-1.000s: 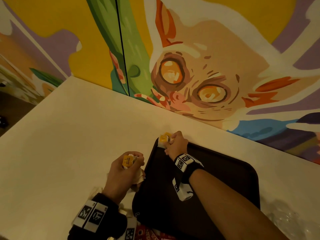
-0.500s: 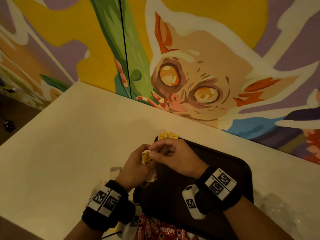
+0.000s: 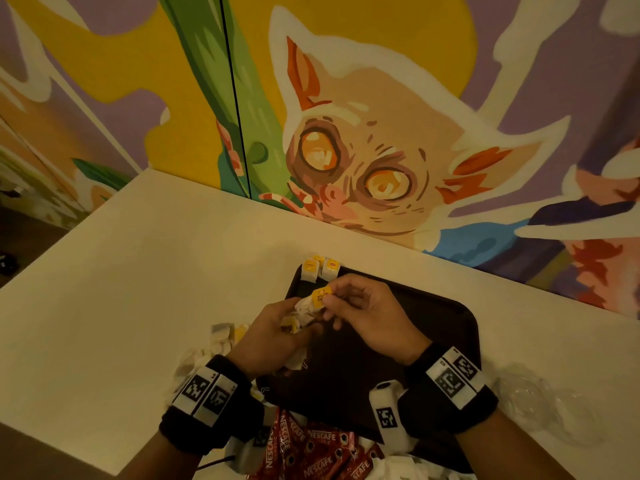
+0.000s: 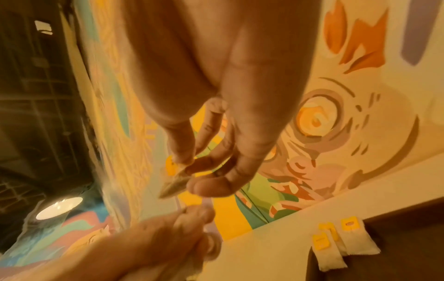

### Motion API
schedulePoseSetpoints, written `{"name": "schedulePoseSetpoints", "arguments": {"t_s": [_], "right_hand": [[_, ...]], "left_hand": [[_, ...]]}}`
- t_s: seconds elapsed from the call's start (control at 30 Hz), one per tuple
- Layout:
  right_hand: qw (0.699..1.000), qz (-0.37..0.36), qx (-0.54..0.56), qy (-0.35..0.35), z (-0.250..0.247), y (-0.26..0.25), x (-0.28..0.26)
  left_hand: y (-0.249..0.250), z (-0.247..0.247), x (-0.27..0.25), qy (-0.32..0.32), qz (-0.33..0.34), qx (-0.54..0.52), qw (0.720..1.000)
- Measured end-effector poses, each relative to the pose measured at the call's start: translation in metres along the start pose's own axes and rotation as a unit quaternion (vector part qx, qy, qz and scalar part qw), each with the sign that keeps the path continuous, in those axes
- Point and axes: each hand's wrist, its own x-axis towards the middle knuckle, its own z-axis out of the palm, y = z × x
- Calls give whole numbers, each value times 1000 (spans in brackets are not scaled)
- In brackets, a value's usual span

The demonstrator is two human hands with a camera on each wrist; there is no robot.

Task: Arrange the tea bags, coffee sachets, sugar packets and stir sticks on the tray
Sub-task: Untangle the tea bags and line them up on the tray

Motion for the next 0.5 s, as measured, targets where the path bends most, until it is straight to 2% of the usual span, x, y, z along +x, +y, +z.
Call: {"name": "schedulePoseSetpoints", "arguments": {"t_s": [0.17, 0.33, 0.4, 0.5], "right_hand": [[998, -10, 53, -29, -9, -9, -12], [998, -18, 20, -60, -16, -17, -20], [998, -25, 3, -58, -16, -19, -22], [998, -33, -15, -50, -17, -22, -24]], "left_hand": [[0, -8, -6, 20, -13, -59, 998], [17, -12, -8, 54, 49, -113, 991], [22, -12, -9, 31, 60, -97, 993], [26, -10, -12, -43, 44, -71, 996]]}}
